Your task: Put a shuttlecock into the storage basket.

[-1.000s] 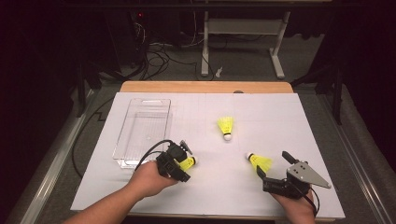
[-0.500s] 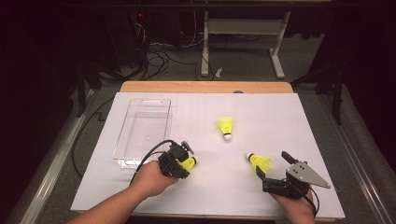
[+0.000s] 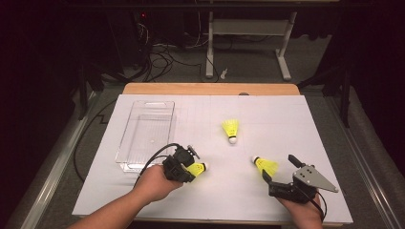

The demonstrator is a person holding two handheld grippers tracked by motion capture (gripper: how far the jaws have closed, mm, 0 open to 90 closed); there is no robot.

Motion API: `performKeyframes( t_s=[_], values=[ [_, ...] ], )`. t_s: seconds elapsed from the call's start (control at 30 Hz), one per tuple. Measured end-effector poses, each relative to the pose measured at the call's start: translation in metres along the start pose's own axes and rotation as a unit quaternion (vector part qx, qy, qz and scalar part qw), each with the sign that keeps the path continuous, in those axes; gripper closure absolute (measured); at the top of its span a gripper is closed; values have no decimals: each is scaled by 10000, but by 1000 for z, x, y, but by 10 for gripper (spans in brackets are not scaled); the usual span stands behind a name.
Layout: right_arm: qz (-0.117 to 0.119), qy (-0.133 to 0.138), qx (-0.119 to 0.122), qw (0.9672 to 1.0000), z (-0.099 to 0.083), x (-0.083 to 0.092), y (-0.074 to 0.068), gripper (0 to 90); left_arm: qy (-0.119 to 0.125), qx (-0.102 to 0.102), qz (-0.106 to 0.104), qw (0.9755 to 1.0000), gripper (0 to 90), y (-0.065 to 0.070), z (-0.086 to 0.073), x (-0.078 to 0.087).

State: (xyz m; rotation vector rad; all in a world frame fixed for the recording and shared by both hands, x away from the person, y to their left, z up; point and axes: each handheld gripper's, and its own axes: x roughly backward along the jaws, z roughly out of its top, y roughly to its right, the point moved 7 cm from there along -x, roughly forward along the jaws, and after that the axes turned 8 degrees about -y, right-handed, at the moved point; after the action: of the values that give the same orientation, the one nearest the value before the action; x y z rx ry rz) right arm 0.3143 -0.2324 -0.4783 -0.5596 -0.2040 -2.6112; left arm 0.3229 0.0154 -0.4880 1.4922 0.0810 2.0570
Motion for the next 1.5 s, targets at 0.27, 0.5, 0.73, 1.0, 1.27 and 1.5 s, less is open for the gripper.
performKeyframes(
  t_s=[0.27, 0.5, 0.73, 1.0, 1.27, 1.5],
  values=[
    [-7, 15, 10, 10000, 0, 1, 0, 4, -156, -73, -137, 9998, 888, 13, 0, 17],
    [-8, 20, 0, 10000, 0, 1, 0, 4, -255, -76, -255, 9993, 887, 17, 2, 35],
    [-13, 12, -34, 10000, -1, 2, 0, 3, -287, -47, -320, 9991, 887, 16, 8, 58],
    [-24, 7, -38, 10000, -1, 2, 0, 4, -225, 44, -371, 9990, 888, 13, 17, 84],
    [-25, -1, -36, 10000, -1, 1, 0, 4, -138, 126, -327, 9993, 888, 7, 24, 102],
    [-24, -4, -37, 10000, -1, 1, 0, 4, -141, 184, -247, 9994, 888, -3, 26, 113]
  ],
)
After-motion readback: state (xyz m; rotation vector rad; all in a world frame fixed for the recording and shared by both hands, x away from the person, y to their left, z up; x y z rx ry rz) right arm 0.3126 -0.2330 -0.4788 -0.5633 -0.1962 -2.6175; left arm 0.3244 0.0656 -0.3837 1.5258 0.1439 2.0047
